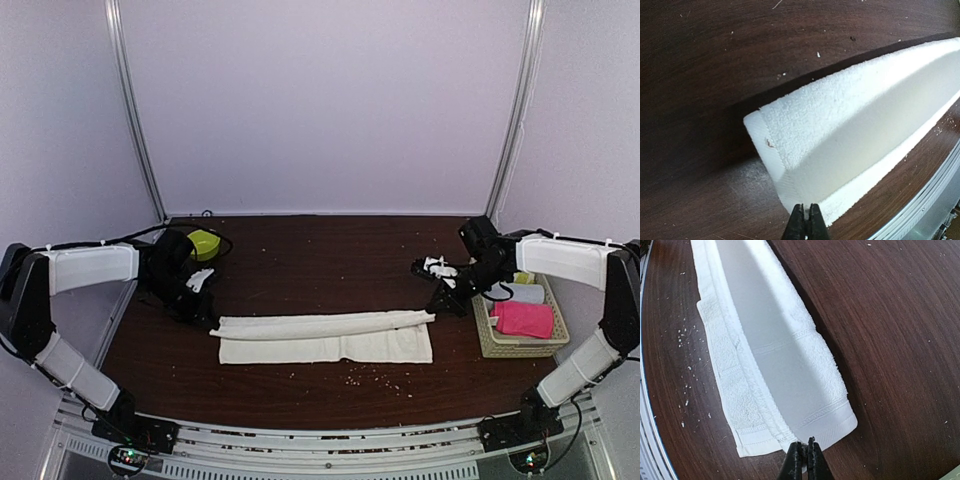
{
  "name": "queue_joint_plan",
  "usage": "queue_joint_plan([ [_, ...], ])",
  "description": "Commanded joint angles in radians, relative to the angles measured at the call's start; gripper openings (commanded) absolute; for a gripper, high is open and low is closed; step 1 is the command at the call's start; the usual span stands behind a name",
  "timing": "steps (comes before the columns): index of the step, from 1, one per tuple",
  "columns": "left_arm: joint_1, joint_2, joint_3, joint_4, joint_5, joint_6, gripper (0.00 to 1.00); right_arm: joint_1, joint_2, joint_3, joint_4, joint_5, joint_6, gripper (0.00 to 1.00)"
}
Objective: Roll the towels
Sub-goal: Fold the towel at the center of the board.
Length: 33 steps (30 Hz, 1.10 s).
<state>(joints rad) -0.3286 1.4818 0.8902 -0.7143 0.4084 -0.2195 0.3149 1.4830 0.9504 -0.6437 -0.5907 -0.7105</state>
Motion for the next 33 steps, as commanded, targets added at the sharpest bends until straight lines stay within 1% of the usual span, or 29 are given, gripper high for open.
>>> queue_joint_plan([
  [1, -0.008, 0.007, -0.016, -0.027, 0.004, 0.020, 0.00, 0.006, -0.026, -0.024, -0.059, -0.021, -0.113, 0.00],
  [13, -0.044, 0.086, 0.028, 0.003, -0.008, 0.027, 0.00, 0.030, -0.003, -0.048, -0.071, 0.017, -0.167, 0.00],
  [16, -0.047, 0.102, 0.021, -0.006, -0.020, 0.023, 0.00, 0.051, -0.010, -0.065, -0.097, 0.016, -0.207, 0.00],
  [23, -0.052, 0.134, 0.019, -0.013, -0.067, 0.008, 0.00, 0.088, -0.020, -0.100, -0.109, 0.049, -0.244, 0.02],
  [33, -0.059, 0.150, 0.022, -0.014, -0.059, 0.022, 0.00, 0.162, -0.067, -0.138, -0.098, 0.101, -0.246, 0.02],
])
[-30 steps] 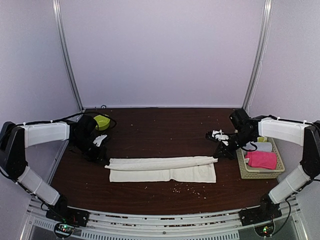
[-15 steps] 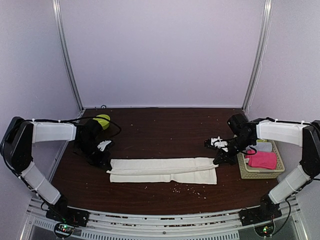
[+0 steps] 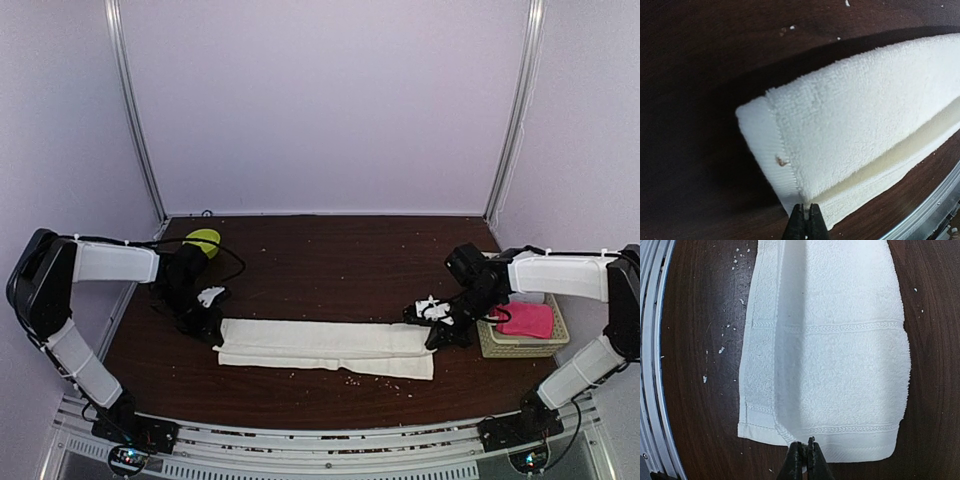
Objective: Roll the towels
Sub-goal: Fold the towel at the center of the board.
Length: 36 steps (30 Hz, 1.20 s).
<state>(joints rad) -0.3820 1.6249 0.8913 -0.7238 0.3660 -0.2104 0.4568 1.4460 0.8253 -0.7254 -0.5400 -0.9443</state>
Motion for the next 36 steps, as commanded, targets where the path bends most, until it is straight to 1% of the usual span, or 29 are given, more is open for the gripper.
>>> queue_joint_plan([
  [1, -0.007, 0.002, 0.024, -0.004, -0.016, 0.011, 0.00, 0.020, -0.033, -0.012, -0.018, 0.054, -0.013, 0.02],
  [6, -0.008, -0.018, 0.041, -0.006, -0.017, 0.003, 0.00, 0.023, -0.055, 0.017, -0.060, 0.064, -0.027, 0.02],
  [10, -0.007, -0.025, 0.065, -0.006, -0.015, 0.002, 0.00, 0.024, -0.077, 0.094, -0.079, 0.085, -0.009, 0.02],
  [13, -0.007, -0.026, 0.072, -0.005, -0.006, 0.005, 0.00, 0.023, -0.088, 0.112, -0.014, 0.157, 0.021, 0.01],
  [16, -0.007, -0.031, 0.073, -0.003, -0.006, 0.006, 0.00, 0.018, -0.071, 0.094, 0.113, 0.273, 0.098, 0.00],
  [18, -0.008, -0.035, 0.070, -0.003, -0.005, 0.006, 0.00, 0.010, -0.053, 0.107, 0.139, 0.304, 0.115, 0.00],
  [19, -0.008, -0.037, 0.067, -0.002, -0.004, 0.006, 0.00, 0.008, -0.051, 0.112, 0.125, 0.288, 0.105, 0.00],
  [22, -0.008, -0.040, 0.059, -0.003, -0.005, 0.009, 0.00, 0.017, -0.072, 0.101, 0.039, 0.162, 0.022, 0.01],
  [25, -0.008, -0.039, 0.054, -0.003, -0.003, 0.004, 0.00, 0.036, -0.077, 0.092, -0.041, 0.105, -0.014, 0.01],
  [30, -0.007, -0.030, 0.049, -0.003, -0.015, 0.004, 0.00, 0.054, -0.084, 0.084, -0.144, 0.049, -0.067, 0.02],
  [36, -0.007, -0.010, 0.044, -0.001, -0.027, 0.002, 0.00, 0.118, -0.076, 0.016, -0.135, 0.060, -0.079, 0.03],
])
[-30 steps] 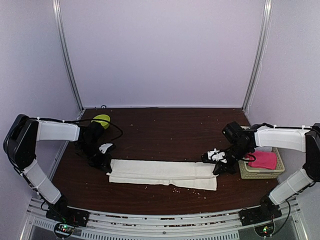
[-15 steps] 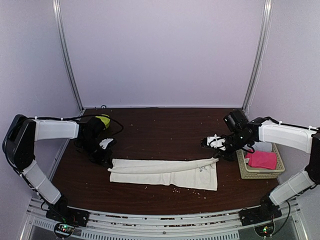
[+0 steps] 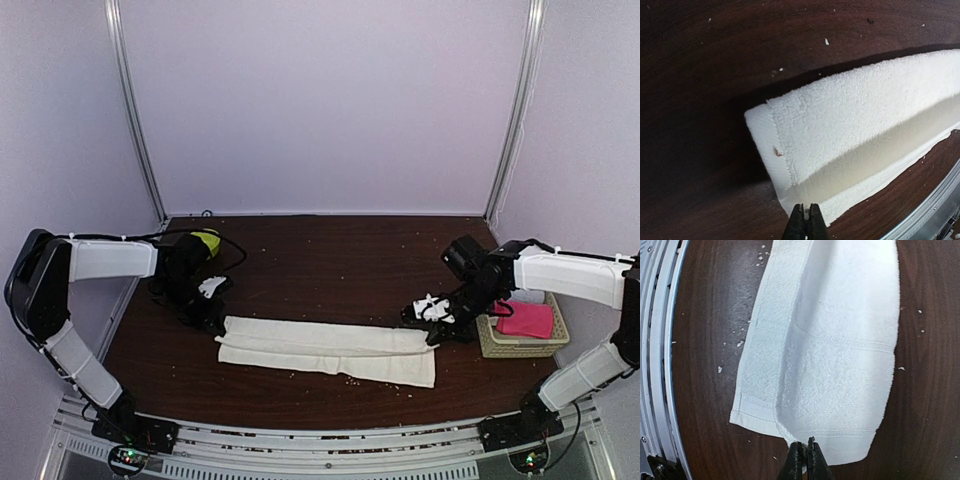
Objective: Roll the towels
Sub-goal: Fold the towel at the center of the board, then move the towel to the center of the board.
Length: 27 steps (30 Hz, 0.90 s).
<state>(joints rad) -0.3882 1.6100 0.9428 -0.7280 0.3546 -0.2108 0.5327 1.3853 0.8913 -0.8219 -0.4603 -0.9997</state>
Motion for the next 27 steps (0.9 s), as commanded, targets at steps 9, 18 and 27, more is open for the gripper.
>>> queue_joint_plan([
  [9, -0.002, 0.055, -0.011, -0.029, -0.001, 0.016, 0.11, 0.256, -0.008, -0.157, -0.016, 0.012, -0.004, 0.17],
  [18, -0.003, -0.052, 0.121, -0.073, -0.036, 0.000, 0.36, 0.318, -0.064, -0.025, -0.177, -0.018, 0.028, 0.35],
  [27, -0.050, 0.073, 0.193, 0.079, 0.007, -0.053, 0.21, 0.140, 0.053, 0.004, 0.047, 0.012, 0.283, 0.31],
])
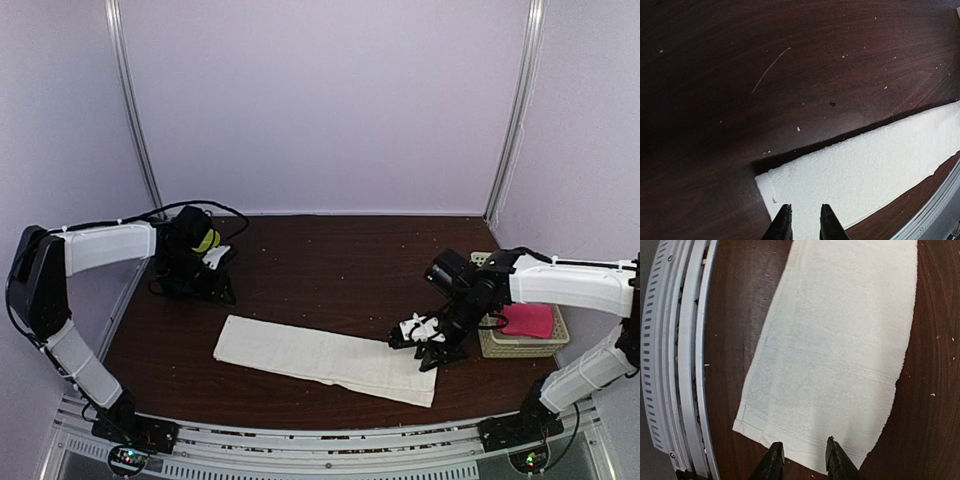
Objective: Roll the towels
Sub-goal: Move the towel to the center of the board.
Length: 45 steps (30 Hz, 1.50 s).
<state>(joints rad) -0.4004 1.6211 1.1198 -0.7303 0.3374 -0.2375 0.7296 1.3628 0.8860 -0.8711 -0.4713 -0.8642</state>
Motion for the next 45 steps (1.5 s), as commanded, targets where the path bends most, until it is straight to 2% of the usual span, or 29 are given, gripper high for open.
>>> queue_joint_plan([
  [1, -0.045, 0.079, 0.017, 0.095, 0.034, -0.028, 0.19, -0.073, 0.093, 0.006, 0.108, 0.023, 0.167, 0.30],
  [7, -0.053, 0.144, -0.026, 0.141, -0.013, -0.045, 0.15, -0.093, 0.190, -0.007, 0.154, 0.101, 0.201, 0.29],
  [13, -0.053, 0.176, -0.111, 0.202, 0.003, -0.072, 0.15, -0.104, 0.295, 0.006, 0.197, 0.247, 0.154, 0.29],
  [20, -0.053, 0.174, -0.147, 0.255, -0.001, -0.110, 0.15, -0.217, 0.502, 0.249, 0.217, 0.331, 0.056, 0.29],
  [24, -0.054, 0.179, -0.109, 0.232, -0.056, -0.113, 0.15, -0.245, 0.598, 0.429, 0.167, 0.272, 0.031, 0.29],
  [28, -0.053, 0.114, -0.052, 0.182, -0.121, -0.122, 0.14, -0.254, 0.549, 0.495, 0.098, 0.200, 0.047, 0.30],
  [34, -0.060, 0.021, -0.035, 0.192, -0.124, -0.048, 0.22, -0.303, 0.368, 0.374, 0.075, 0.207, 0.055, 0.36],
  [40, -0.073, 0.070, -0.033, 0.207, -0.112, -0.012, 0.23, -0.370, 0.347, 0.334, 0.110, 0.186, 0.322, 0.41],
  [45, -0.106, 0.129, -0.020, 0.231, -0.099, -0.017, 0.24, -0.392, 0.403, 0.358, 0.095, 0.122, 0.431, 0.44],
])
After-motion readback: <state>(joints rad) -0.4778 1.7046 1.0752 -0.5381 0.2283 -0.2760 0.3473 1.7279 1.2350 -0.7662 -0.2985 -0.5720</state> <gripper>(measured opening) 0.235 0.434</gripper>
